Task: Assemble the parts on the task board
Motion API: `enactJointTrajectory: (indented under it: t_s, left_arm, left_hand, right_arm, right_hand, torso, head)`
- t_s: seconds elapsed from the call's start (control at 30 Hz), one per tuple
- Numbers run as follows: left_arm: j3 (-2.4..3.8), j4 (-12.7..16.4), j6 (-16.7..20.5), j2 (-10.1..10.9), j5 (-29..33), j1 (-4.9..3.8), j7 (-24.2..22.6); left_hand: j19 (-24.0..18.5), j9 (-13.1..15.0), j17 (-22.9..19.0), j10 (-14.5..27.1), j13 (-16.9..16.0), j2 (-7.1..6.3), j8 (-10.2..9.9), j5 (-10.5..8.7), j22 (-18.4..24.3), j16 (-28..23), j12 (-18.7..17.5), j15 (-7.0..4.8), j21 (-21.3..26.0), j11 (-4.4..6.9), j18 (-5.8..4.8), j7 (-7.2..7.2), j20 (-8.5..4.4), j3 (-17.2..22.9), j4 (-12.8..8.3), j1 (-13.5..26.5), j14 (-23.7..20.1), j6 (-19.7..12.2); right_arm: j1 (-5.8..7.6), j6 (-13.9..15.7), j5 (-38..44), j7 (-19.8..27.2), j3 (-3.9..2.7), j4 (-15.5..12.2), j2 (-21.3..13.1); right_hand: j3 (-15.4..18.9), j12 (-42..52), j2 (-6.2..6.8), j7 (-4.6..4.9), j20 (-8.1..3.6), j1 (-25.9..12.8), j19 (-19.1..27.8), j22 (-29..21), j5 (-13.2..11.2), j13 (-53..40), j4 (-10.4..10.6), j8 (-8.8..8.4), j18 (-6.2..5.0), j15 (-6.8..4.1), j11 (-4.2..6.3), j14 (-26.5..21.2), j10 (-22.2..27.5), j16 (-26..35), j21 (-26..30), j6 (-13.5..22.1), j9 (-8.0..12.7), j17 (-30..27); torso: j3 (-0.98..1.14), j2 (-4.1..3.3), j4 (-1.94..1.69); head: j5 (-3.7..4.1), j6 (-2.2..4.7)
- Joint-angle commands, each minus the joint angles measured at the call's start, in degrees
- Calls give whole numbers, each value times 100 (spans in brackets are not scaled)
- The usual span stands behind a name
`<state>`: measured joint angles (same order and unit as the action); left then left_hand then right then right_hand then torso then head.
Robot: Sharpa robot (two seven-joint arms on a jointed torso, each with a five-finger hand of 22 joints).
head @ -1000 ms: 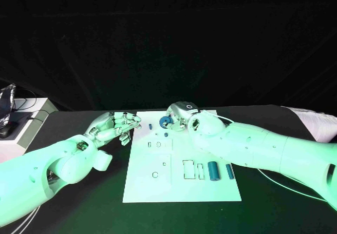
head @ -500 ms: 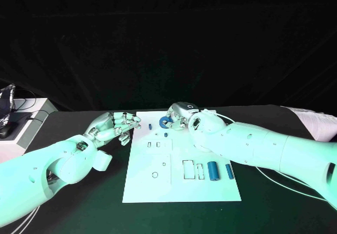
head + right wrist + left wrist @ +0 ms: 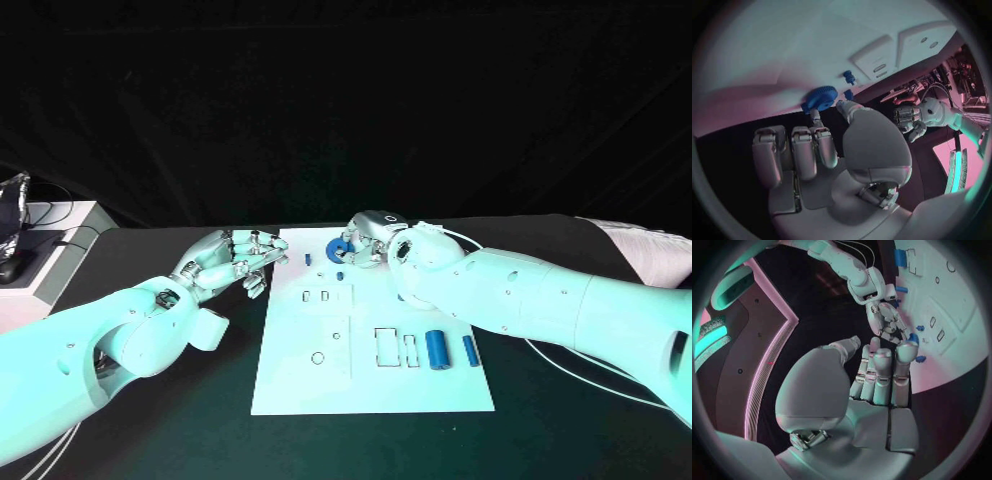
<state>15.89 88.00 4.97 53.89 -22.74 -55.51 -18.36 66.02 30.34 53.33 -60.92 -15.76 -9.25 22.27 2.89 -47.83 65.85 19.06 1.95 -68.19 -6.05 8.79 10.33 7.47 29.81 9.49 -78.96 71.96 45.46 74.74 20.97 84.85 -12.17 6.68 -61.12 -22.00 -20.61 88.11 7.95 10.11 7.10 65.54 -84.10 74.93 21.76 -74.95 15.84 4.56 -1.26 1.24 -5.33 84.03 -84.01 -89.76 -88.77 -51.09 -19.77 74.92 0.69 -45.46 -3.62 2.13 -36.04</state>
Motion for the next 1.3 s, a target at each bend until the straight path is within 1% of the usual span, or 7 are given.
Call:
enactJointTrajectory:
  t_s: [0.03, 0.23, 0.73, 0.93, 1.07, 1.17, 1.3]
  left_arm:
    - [5, 11, -56, -3, 4, -1, -26]
    - [5, 2, -54, 3, 4, -1, -24]
    - [4, -14, -60, 9, 4, 1, -26]
    - [4, -17, -58, 15, 4, 3, -32]
    - [4, -18, -55, 18, 4, 4, -52]
    - [4, -19, -50, 25, 14, 7, -85]
    - [4, -23, -66, 35, 32, 12, -143]
  left_hand:
    - [-24, -8, -3, -16, 7, 2, -25, -2, -5, -29, -26, 4, -35, -14, -76, 25, -1, 29, 2, 48, 2, 12]
    - [-24, -8, -3, -16, 7, 2, -25, -2, -5, -29, -26, 4, -35, -14, -76, 25, -1, 29, 2, 48, 2, 12]
    - [-24, -8, -3, -16, 7, 2, -25, -2, -5, -29, -26, 4, -35, -14, -76, 25, -1, 29, 2, 48, 2, 12]
    - [-27, -7, -11, -17, 10, -3, -32, -3, -7, -35, -30, 2, -40, -13, -75, 24, -1, 46, -20, 46, 0, 14]
    - [-27, -7, -11, -17, 10, -3, -32, -3, -7, -35, -30, 2, -40, -13, -75, 24, -1, 46, -20, 46, 0, 14]
    - [-34, -6, -19, -17, 11, -6, -33, -3, 3, -40, -30, 2, -35, -13, -73, 24, -1, 48, -24, 47, -4, 14]
    - [-366, -3, -414, -20, 21, -41, -51, -4, 482, -372, -44, 10, 244, -18, 13, 22, 8, 65, -59, 92, -286, 15]
  right_arm:
    - [-68, -394, -30, -61, 47, -13, -32]
    - [-68, 23, 26, -44, 50, -88, -141]
    - [-68, 451, 67, -95, 49, -501, -463]
    - [-61, 1030, 36, 25, 46, -712, -661]
    - [-39, 1356, -128, 281, 38, -889, -881]
    - [1, 1444, -515, 692, 33, -1002, -1083]
    - [53, 1331, -1326, 1435, 26, -1118, -1411]
  right_hand:
    - [-38, 15, 72, 31, 24, -2, -482, 1360, 33, -1264, -7, 1, 77, 16, -33, 597, -391, -24, 33, -15, 2, 1508]
    - [-206, 25, 104, 17, 19, 92, -495, 1378, 262, -1278, -65, 20, 83, 7, -18, 597, -403, -24, 15, -88, -5, 1508]
    - [-225, 40, 120, 13, 18, 99, -502, 1388, 280, -1300, -75, 28, 86, 6, -14, 597, -422, -24, 5, -107, -8, 1508]
    - [-248, 42, 150, 7, 15, 118, -503, 1389, 293, -1301, -97, 35, 86, 1, -9, 597, -424, -24, 4, -128, -11, 1508]
    - [-342, 38, 234, 5, 5, 221, -498, 1383, 292, -1297, -201, 23, 84, -7, -4, 597, -421, -24, 12, -135, -6, 1508]
    - [-466, 10, 344, 15, 2, 466, -463, 1337, 68, -1259, -421, 2, 68, -7, -9, 597, -388, -24, 64, -126, 2, 1508]
    - [-602, -30, 454, 26, 6, 851, -403, 1261, -428, -1206, -757, -3, 41, -4, -18, 597, -341, -24, 154, -146, 4, 1508]
  torso:
    - [1, 1, -5]
    - [-1, 5, -2]
    - [4, -1, -7]
    - [-5, 6, 1]
    - [-2, 8, 1]
    - [-3, 15, 12]
    - [5, 32, 39]
  head:
    - [1, -1]
    - [-10, 1]
    - [-10, -4]
    - [-11, 8]
    - [-5, 21]
    - [6, 55]
    - [9, 79]
